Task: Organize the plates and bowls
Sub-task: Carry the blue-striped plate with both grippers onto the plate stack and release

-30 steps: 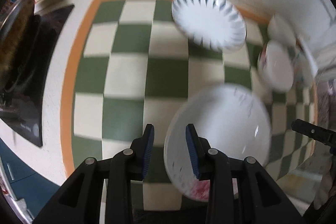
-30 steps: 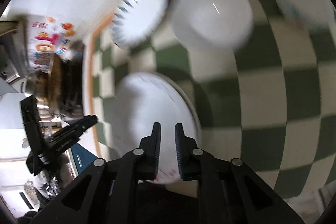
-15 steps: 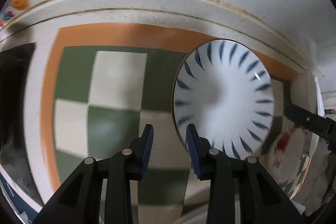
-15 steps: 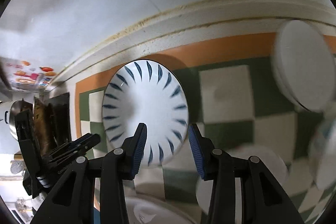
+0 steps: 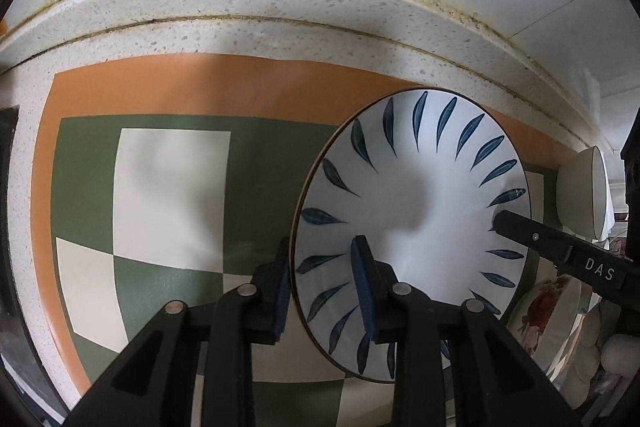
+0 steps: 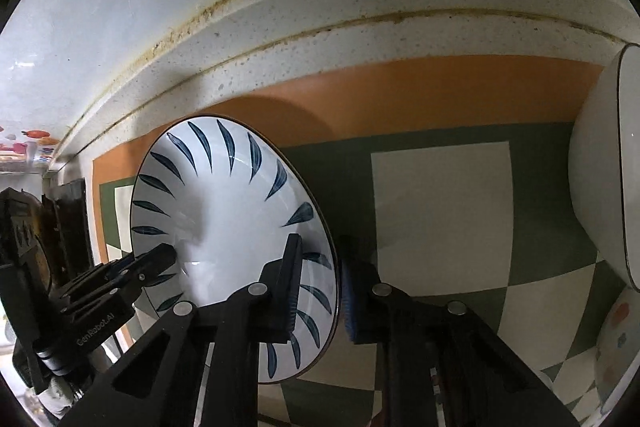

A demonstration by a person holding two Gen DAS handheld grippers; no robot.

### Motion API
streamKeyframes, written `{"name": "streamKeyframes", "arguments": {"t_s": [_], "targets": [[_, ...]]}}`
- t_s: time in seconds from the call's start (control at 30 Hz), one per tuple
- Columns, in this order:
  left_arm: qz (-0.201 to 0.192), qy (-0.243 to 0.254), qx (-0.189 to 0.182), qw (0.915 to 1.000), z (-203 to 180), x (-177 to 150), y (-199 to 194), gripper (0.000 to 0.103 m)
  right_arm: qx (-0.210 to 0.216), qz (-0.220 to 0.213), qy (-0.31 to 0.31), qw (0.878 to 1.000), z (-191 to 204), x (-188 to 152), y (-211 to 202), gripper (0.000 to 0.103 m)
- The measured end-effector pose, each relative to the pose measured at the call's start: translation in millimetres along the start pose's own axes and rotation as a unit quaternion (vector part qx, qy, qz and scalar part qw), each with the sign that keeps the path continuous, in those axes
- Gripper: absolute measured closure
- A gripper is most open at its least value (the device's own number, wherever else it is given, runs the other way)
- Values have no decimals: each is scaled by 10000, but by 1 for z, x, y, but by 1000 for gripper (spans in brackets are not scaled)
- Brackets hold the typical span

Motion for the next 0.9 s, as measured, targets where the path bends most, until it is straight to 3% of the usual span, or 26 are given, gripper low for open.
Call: {"name": "streamKeyframes", "arguments": {"t_s": [0.33, 0.5, 0.7, 0.9], "targets": [[-206, -6, 160, 9997, -10, -4, -21, 77, 93, -210, -214, 9995, 1, -2, -51, 89], [-383, -5, 79, 9992, -16, -13, -53, 77, 296, -375, -278, 9985, 3, -15, -91, 89], [-635, -45, 15, 9980, -22, -43, -98, 77, 462, -660, -619, 9948, 7, -51, -147, 89], [-713, 100, -71, 9974, -30, -101, -132, 77, 595, -731, -822, 9921, -3, -118, -186, 89]]}}
Point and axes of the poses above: each gripper's, at about its wrist camera, not at the fingertips, and y roughly the way its jaws point, z to its left, x to its top, the point moved 3 cm from there along y, roughly the way its jaws point, and after that the axes turned 5 degrees about y, right-handed, at the moved point
